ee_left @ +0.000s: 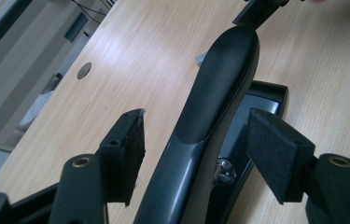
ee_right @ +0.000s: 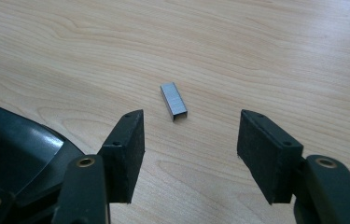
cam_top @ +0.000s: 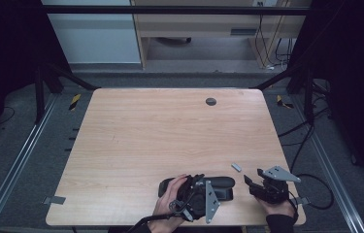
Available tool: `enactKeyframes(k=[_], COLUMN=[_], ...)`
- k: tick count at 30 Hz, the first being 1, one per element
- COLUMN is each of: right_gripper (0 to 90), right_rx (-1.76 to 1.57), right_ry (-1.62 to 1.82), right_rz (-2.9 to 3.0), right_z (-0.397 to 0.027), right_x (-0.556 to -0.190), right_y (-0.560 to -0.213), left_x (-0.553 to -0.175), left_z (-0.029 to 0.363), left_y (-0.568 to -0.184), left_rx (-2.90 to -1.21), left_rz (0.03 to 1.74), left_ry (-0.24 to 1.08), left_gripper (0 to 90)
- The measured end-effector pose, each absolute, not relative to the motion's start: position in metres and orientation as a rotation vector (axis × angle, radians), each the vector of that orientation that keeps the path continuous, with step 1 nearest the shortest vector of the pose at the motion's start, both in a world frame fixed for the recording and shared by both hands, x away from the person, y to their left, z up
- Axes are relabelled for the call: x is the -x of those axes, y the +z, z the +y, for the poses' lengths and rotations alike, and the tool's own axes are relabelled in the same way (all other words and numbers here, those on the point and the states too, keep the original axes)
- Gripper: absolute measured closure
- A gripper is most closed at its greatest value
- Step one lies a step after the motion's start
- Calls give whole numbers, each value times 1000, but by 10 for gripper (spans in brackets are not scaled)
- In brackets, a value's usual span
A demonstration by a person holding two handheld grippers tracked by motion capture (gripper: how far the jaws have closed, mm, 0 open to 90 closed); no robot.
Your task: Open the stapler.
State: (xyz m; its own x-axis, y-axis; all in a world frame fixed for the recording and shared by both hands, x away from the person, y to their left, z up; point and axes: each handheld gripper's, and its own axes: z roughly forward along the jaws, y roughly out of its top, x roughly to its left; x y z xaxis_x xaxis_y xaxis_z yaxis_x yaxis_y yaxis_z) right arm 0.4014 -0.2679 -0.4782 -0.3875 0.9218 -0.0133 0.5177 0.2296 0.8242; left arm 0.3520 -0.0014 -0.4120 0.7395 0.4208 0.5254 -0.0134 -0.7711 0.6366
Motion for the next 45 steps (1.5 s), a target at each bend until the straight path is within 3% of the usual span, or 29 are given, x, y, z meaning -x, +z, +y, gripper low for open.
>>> enactKeyframes(k=[45], right_gripper=[528], right_rx=[-1318], right_ry=[1080], right_rz=[2004], right_z=[-267], right_x=[-398], right_y=[-476], left_x=[-354], left_z=[-45], left_y=[-435], left_rx=[-2455], left_rz=[127], left_ry=[1105], left_gripper=[344])
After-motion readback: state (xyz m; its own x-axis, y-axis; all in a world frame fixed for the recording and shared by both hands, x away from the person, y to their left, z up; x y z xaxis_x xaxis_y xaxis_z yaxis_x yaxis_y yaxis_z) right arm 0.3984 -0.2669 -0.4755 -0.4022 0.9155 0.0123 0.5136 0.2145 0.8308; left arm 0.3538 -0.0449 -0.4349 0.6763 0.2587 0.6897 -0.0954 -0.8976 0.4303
